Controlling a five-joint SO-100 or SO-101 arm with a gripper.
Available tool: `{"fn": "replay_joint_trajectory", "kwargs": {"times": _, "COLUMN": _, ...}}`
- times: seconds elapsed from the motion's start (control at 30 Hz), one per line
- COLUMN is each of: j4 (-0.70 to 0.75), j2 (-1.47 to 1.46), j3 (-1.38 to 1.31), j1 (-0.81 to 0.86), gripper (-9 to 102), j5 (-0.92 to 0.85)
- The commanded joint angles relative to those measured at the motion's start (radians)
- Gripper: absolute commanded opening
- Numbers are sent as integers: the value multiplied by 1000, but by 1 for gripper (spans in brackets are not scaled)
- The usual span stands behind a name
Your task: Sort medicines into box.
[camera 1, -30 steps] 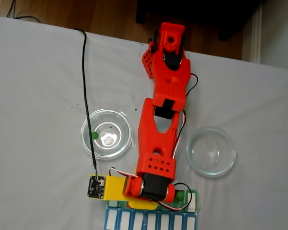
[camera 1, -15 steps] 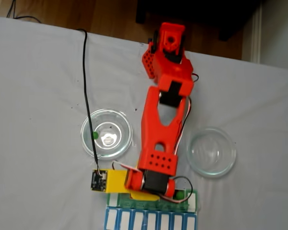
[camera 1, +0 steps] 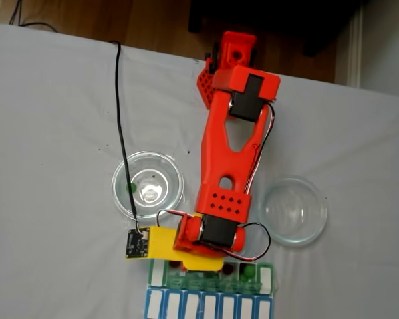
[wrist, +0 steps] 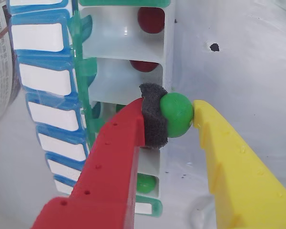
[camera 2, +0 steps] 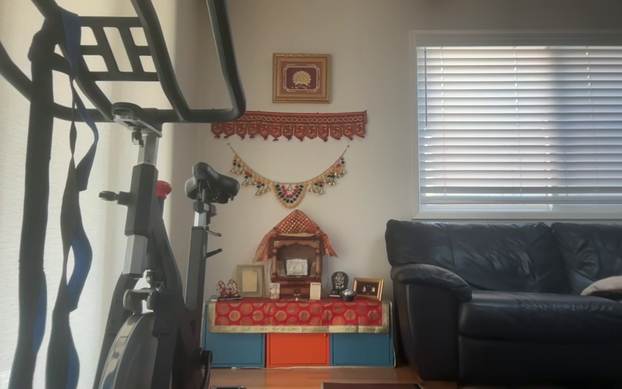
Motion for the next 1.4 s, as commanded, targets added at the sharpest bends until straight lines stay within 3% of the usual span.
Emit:
{"fn": "replay_joint_trajectory", "kwargs": {"times": 0.0, "j4": -20, "j2": 104, "j3": -21, "j1": -20, "gripper": 1, "j5": -8}}
{"fn": "replay_joint_trajectory", "kwargs": {"times": 0.67, "j4": -137, "j2": 52, "j3": -40, "j1": -29, "gripper": 1, "j5": 15}}
{"fn": "replay_joint_trajectory", "kwargs": {"times": 1.07, "j4": -123, "j2": 25, "j3": -57, "j1": -46, "gripper": 2, "j5": 26}}
{"fn": "replay_joint_trajectory", "kwargs": {"times": 1.2, "j4": -104, "j2": 11, "j3": -78, "j1": -46, "gripper": 5, "j5": 29}}
{"fn": "replay_joint_trajectory", "kwargs": {"times": 1.27, "j4": -98, "j2": 5, "j3": -87, "j1": -46, "gripper": 13, "j5": 29}}
{"fn": "replay_joint_trajectory", "kwargs": {"times": 1.37, "j4": -100, "j2": 3, "j3": -89, "j1": -43, "gripper": 14, "j5": 31}}
